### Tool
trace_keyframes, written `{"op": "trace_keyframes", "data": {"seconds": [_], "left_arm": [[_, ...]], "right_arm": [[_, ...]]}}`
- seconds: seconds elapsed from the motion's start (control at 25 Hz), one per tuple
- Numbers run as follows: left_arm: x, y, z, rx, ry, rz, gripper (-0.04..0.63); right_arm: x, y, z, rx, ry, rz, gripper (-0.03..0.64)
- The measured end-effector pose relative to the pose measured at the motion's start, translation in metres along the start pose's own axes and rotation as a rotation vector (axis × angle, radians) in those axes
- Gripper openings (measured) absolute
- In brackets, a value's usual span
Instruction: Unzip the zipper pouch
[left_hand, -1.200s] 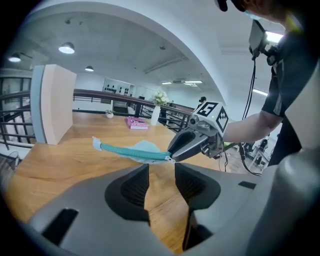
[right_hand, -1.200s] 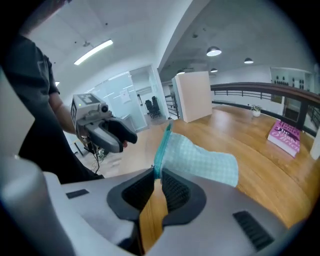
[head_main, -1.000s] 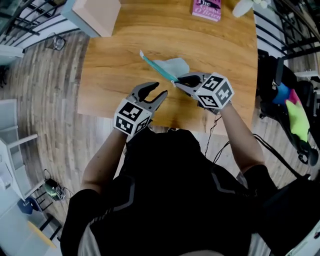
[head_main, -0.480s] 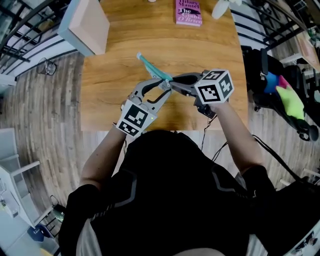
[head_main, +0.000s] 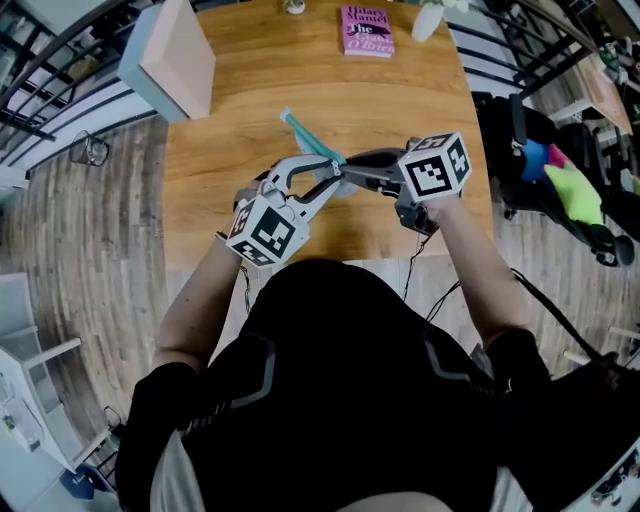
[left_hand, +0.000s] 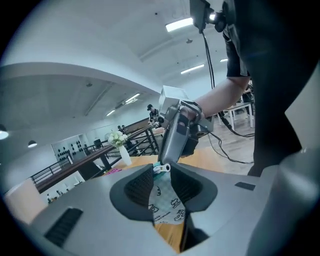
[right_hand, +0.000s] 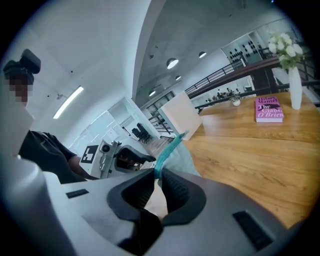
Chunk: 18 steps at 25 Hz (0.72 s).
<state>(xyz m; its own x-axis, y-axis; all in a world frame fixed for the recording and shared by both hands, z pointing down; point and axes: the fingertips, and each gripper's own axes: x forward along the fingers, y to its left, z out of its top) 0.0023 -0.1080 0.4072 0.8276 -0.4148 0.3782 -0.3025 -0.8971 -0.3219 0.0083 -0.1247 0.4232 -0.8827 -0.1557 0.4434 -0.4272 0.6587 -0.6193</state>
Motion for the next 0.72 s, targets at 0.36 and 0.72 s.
{"op": "trace_keyframes", "data": {"seconds": [0.36, 0.72], "left_arm": [[-0.014, 0.020, 0.011, -0.203, -0.065, 0.034, 0.041], [-0.016, 0.013, 0.005, -0.239, -0.050, -0.002, 0.043]], "right_arm": [[-0.002, 0.004, 0.005, -0.014, -0.013, -0.015, 0.055], [0.003, 0.010, 0.003, -0.054, 0.022, -0.001, 0.055]]}}
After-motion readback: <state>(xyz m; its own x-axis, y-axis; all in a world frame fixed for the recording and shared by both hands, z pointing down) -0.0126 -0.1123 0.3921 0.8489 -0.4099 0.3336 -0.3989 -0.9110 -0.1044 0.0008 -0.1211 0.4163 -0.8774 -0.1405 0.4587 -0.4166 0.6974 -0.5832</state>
